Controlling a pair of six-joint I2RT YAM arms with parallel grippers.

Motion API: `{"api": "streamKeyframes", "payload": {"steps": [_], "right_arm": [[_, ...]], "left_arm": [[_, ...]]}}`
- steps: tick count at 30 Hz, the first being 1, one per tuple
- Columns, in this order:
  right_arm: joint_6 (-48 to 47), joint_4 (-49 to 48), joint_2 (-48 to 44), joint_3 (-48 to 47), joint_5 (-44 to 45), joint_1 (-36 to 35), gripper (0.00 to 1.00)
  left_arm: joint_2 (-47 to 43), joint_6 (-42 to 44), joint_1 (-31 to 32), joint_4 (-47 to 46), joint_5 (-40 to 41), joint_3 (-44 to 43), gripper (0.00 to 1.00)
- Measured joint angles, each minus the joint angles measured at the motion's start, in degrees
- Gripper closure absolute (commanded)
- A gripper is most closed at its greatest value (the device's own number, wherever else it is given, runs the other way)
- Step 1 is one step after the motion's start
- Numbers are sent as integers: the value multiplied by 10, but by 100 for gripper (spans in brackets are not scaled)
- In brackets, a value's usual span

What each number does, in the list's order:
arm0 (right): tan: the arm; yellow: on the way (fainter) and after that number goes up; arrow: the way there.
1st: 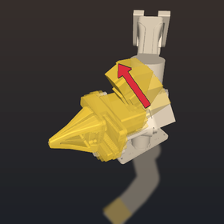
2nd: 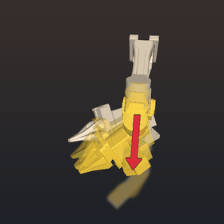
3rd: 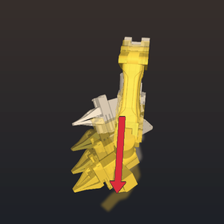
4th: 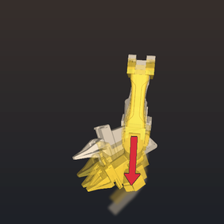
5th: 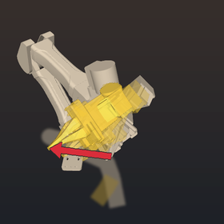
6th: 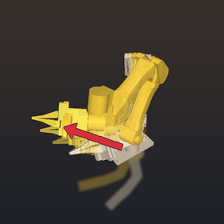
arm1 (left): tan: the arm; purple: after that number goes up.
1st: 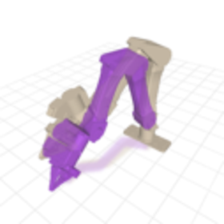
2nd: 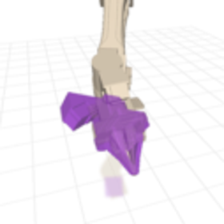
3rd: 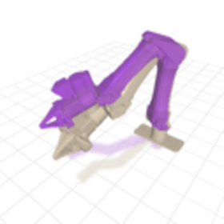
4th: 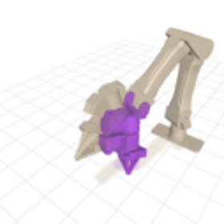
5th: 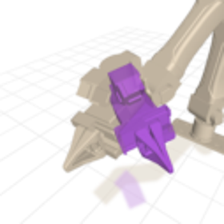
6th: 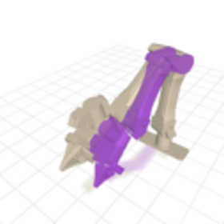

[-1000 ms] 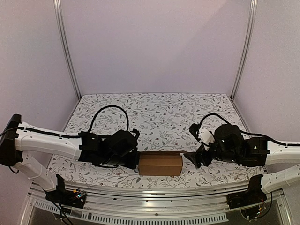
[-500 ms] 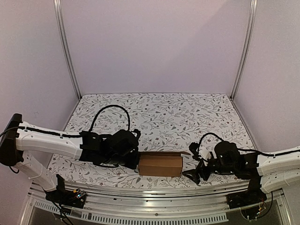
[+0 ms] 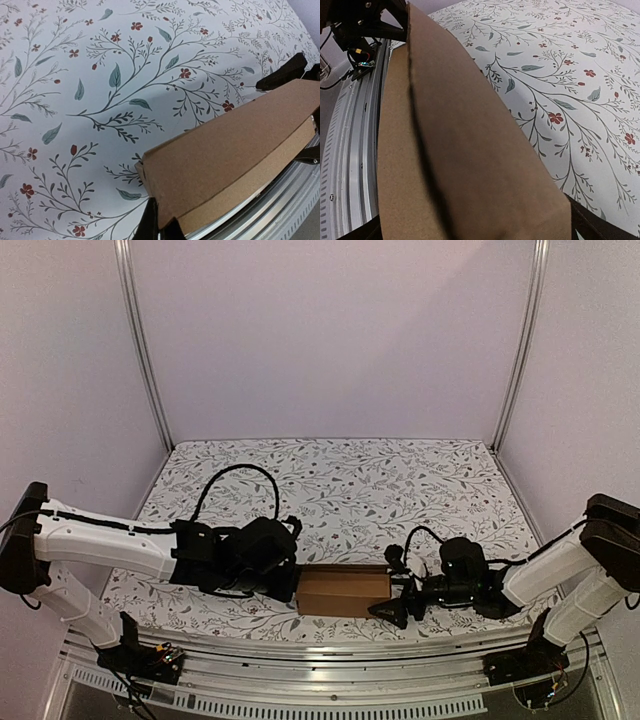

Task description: Fold the paper box

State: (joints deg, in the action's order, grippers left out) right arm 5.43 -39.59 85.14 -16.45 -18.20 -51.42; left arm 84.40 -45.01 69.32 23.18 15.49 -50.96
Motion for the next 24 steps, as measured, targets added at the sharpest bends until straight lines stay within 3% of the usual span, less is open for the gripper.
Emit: {"api": "streamKeyframes", "payload": {"steps": [7, 11, 24], "right_arm": [[-9, -78, 46, -1, -20, 1, 2], [-17, -87, 46, -3, -21, 1, 7], [-32, -74, 41, -4, -4, -27, 39]], "left_arm": [[-1, 0, 0, 0, 0, 0, 100], [-1, 2, 0, 0, 0, 0, 100], [2, 5, 1, 9, 0, -5, 100]]}}
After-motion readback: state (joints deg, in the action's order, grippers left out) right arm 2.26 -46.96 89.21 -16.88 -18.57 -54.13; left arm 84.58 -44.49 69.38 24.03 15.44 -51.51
